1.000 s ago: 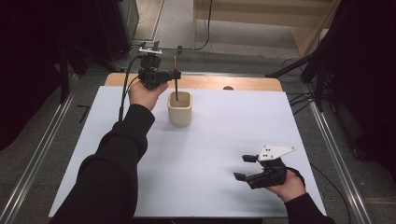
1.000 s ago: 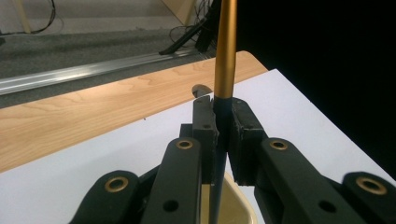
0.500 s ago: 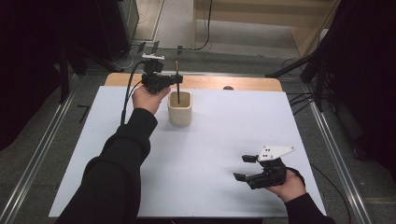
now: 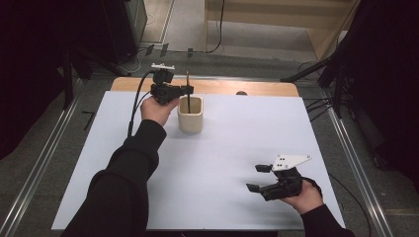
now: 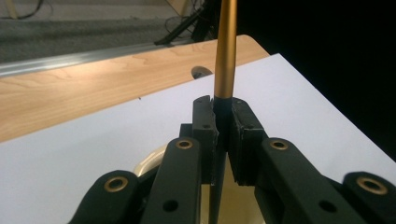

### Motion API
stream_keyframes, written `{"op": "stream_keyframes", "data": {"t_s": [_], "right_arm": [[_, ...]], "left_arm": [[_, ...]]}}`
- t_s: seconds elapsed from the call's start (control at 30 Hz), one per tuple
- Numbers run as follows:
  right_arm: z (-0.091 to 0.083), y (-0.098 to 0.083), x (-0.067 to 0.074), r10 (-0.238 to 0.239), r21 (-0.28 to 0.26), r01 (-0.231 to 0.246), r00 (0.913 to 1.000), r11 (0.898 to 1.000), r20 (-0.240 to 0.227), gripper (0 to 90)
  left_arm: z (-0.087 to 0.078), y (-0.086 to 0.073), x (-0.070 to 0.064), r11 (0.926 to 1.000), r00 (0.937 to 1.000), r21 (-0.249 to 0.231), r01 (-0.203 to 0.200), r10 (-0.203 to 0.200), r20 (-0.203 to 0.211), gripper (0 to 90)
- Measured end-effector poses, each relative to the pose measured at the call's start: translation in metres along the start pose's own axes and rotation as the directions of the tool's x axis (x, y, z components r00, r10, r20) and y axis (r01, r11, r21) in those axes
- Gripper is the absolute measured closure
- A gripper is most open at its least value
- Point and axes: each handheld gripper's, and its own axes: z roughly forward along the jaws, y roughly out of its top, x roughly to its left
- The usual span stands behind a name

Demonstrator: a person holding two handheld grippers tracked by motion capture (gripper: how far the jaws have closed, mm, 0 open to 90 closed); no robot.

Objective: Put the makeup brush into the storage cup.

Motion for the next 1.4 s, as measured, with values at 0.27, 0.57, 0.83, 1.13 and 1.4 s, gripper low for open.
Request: {"op": "stream_keyframes", "data": {"t_s": [0.27, 0.57, 0.83, 1.13, 1.4], "right_arm": [[0.0, 0.0, 0.0, -0.001, 0.001, 0.001, 1.0, 1.0, 0.0, 25.4], [0.0, 0.0, 0.0, -0.002, 0.0, 0.002, 1.0, 1.0, 0.0, 25.4], [0.0, 0.0, 0.0, -0.001, 0.003, 0.001, 1.0, 1.0, -0.001, 25.4], [0.0, 0.0, 0.0, 0.0, 0.001, 0.0, 1.0, 1.0, 0.0, 25.4], [0.001, 0.0, 0.0, -0.002, 0.002, 0.002, 1.0, 1.0, 0.0, 25.5]], "left_arm": [[0.002, -0.005, -0.001, 1.0, 1.0, 0.007, -0.004, 0.004, 0.005, 82.7], [-0.001, -0.004, 0.0, 0.9999, 1.0, 0.012, 0.003, -0.003, 0.005, 82.7], [-0.002, -0.004, 0.003, 0.9999, 0.9999, 0.012, 0.01, -0.01, 0.012, 81.7], [-0.012, -0.001, 0.004, 0.9998, 0.9999, 0.013, 0.014, -0.014, 0.001, 46.4], [-0.023, 0.0, 0.007, 0.999, 0.9995, 0.039, 0.022, -0.022, 0.02, 38.7]]}}
